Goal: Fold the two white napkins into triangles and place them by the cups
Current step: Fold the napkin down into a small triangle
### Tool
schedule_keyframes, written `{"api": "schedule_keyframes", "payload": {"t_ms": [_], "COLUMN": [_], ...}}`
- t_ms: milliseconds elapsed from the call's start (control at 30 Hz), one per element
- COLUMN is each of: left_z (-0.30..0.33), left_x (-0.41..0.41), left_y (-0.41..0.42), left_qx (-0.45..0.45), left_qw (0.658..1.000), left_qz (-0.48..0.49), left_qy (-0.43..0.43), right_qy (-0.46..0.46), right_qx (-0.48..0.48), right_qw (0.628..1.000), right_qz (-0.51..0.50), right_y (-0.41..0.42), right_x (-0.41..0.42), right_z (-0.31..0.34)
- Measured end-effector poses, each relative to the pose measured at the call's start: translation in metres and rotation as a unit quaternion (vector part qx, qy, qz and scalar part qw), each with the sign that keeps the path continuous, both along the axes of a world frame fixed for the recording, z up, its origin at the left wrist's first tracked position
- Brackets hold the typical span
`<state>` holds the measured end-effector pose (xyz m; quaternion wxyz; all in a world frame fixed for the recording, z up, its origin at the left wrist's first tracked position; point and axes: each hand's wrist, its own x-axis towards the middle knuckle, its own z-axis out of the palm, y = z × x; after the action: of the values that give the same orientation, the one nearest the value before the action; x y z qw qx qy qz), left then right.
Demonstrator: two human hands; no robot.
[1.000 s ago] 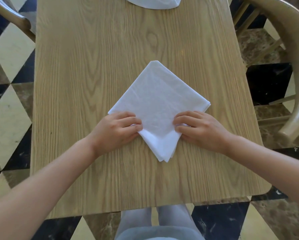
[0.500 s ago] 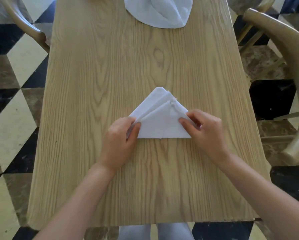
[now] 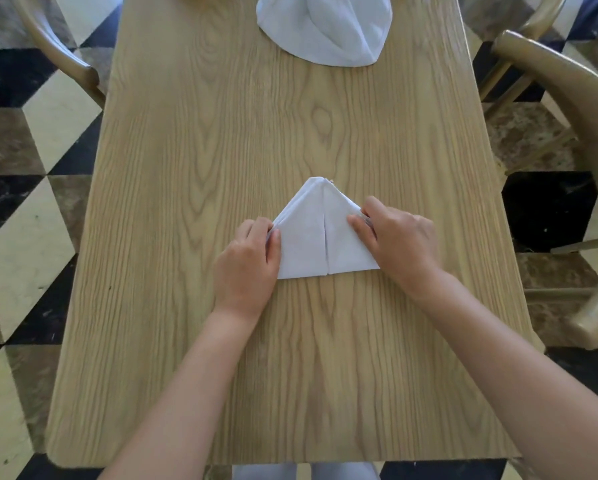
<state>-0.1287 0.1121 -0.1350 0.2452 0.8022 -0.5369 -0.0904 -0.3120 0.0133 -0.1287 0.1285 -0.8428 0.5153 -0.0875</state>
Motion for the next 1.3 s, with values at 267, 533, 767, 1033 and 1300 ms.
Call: {"api": "schedule_keyframes", "payload": {"t_ms": [267, 533, 767, 1033, 1300], "left_z": [-0.004, 0.007, -0.017, -0.016, -0.018], "left_x": [-0.001, -0.018, -0.024, -0.026, -0.027], "left_y": [-0.003, -0.032, -0.052, -0.051, -0.051], "left_qx": [0.013, -0.030, 0.144, 0.134, 0.130], "left_qw": [1.000, 0.978, 0.947, 0.947, 0.949], "left_qz": [0.022, -0.167, -0.250, -0.250, -0.246], "left_qy": [-0.015, -0.122, -0.139, -0.149, -0.151], "right_qy": [0.028, 0.029, -0.032, -0.092, 0.055], "right_qx": [0.053, 0.040, 0.031, -0.055, 0.027], "right_qw": [0.998, 0.998, 0.997, 0.986, 0.997], "right_qz": [-0.031, -0.041, -0.068, -0.124, -0.053], "right_y": [-0.015, -0.016, -0.011, 0.021, 0.038], "right_x": [0.009, 0.010, -0.008, -0.054, 0.026], "right_z": [-0.006, -0.011, -0.006, -0.009, -0.019]}}
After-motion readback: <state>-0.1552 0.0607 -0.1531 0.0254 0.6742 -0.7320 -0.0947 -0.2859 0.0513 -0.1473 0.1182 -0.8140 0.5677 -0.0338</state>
